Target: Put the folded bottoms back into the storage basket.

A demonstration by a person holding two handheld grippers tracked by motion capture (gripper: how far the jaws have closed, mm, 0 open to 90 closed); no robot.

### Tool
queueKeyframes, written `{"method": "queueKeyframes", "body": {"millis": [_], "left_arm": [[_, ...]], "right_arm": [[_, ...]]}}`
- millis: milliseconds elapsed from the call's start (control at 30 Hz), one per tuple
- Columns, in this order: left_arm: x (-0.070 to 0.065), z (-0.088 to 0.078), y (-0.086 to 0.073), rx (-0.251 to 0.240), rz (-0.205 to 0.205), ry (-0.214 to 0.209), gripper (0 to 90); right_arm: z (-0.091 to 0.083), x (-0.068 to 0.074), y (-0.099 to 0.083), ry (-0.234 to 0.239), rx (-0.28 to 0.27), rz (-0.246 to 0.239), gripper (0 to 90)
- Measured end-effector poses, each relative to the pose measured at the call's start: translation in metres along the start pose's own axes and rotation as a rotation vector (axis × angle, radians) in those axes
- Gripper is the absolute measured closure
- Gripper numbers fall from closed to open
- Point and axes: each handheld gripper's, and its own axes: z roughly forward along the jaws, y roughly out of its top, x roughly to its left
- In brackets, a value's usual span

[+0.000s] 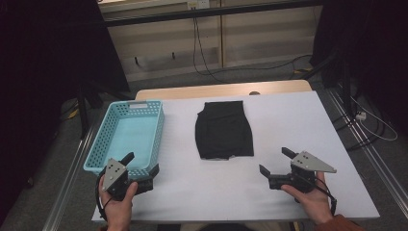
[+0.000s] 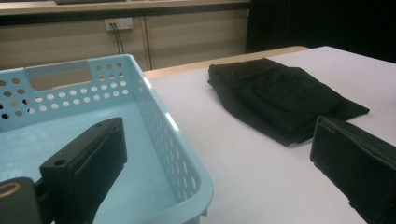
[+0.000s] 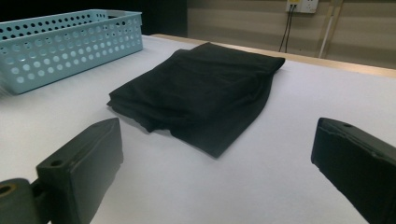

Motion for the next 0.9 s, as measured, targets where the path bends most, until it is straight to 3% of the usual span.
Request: {"method": "queueKeyframes", "body": {"millis": [300,433,567,900], "left_arm": [[0.000,-0.002,0.000,-0.008,0.010,-0.027,3.7],[-0.001,-0.001,0.000,0.008,0.011,-0.020,3.7],[-0.001,0.000,0.000,0.013,0.019,-0.013,3.7],[-0.002,0.001,0.000,0.019,0.021,-0.018,3.7]], "right_arm": [[0.008,0.007,0.002,0.028,0.024,-0.030,3.5],[0.015,0.011,0.003,0.052,0.038,-0.039,4.7],[0.019,0.011,0.004,0.043,0.041,-0.027,5.8],[0.034,0.017,0.007,0.090,0.086,-0.063,6.5]]}}
